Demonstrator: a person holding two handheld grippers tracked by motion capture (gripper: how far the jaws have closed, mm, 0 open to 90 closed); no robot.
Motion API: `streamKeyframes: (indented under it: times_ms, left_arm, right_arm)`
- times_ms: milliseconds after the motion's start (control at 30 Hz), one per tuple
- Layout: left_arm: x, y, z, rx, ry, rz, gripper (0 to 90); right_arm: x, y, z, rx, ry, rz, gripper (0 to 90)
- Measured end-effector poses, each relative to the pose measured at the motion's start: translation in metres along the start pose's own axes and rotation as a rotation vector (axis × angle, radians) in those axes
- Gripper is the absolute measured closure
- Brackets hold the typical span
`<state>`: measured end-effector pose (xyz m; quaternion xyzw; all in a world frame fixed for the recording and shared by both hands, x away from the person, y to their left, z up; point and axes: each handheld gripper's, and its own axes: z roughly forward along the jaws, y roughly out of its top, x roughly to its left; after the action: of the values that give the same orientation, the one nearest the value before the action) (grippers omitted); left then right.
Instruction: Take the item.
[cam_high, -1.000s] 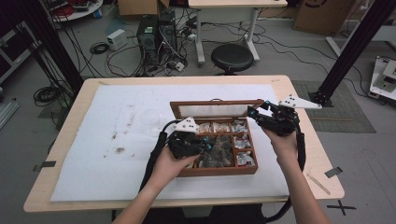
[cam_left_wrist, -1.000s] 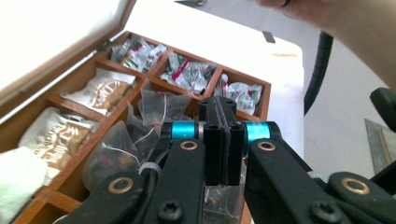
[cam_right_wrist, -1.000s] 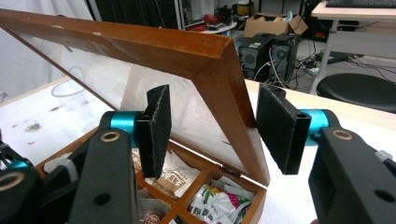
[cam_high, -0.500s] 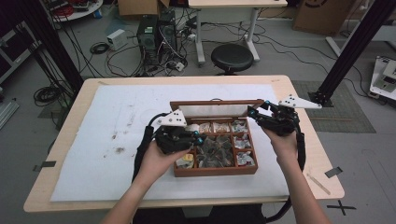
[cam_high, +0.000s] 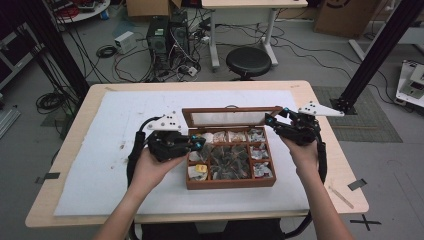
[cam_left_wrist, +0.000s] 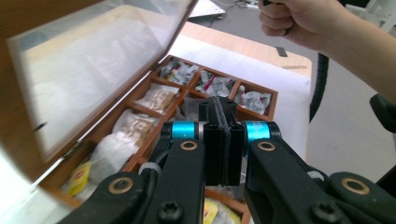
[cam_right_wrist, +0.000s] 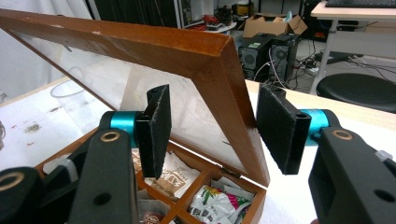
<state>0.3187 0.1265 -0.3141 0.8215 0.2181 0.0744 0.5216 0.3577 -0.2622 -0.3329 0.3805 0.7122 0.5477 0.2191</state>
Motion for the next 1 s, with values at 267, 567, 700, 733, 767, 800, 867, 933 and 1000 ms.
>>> streamKeyframes:
  times_ms: [267,567,700,733,767,800,867,933,1000]
  left_arm:
    - [0.012,-0.007,-0.025,0.000,0.059,-0.011,89.3]
    - [0.026,-0.012,-0.044,-0.015,0.106,-0.037,89.3]
    - [0.034,-0.014,-0.051,-0.024,0.131,-0.053,89.3]
    - [0.036,-0.015,-0.053,-0.024,0.136,-0.055,89.4]
    - [0.038,-0.015,-0.054,-0.026,0.141,-0.059,89.3]
    - [0.040,-0.016,-0.056,-0.026,0.146,-0.062,89.3]
    - [0.043,-0.017,-0.058,-0.030,0.159,-0.069,89.3]
    - [0.046,-0.018,-0.061,-0.034,0.170,-0.078,89.3]
    - [0.049,-0.018,-0.063,-0.032,0.181,-0.080,89.3]
  right_arm:
    - [0.000,0.000,0.000,0.002,-0.001,0.002,47.1]
    - [0.000,0.000,0.001,0.000,-0.004,0.001,47.0]
    - [0.000,0.000,0.001,0.000,-0.005,0.001,47.0]
    - [0.001,0.000,0.001,0.000,-0.005,0.001,47.0]
    - [0.000,0.000,0.001,0.000,-0.005,-0.001,47.0]
    - [0.000,0.000,0.001,0.000,-0.005,-0.001,47.0]
    - [0.000,0.000,0.001,0.000,-0.005,0.002,47.0]
    - [0.000,0.000,0.001,0.000,-0.006,0.001,47.0]
    - [0.001,0.000,0.001,0.001,-0.006,0.001,47.0]
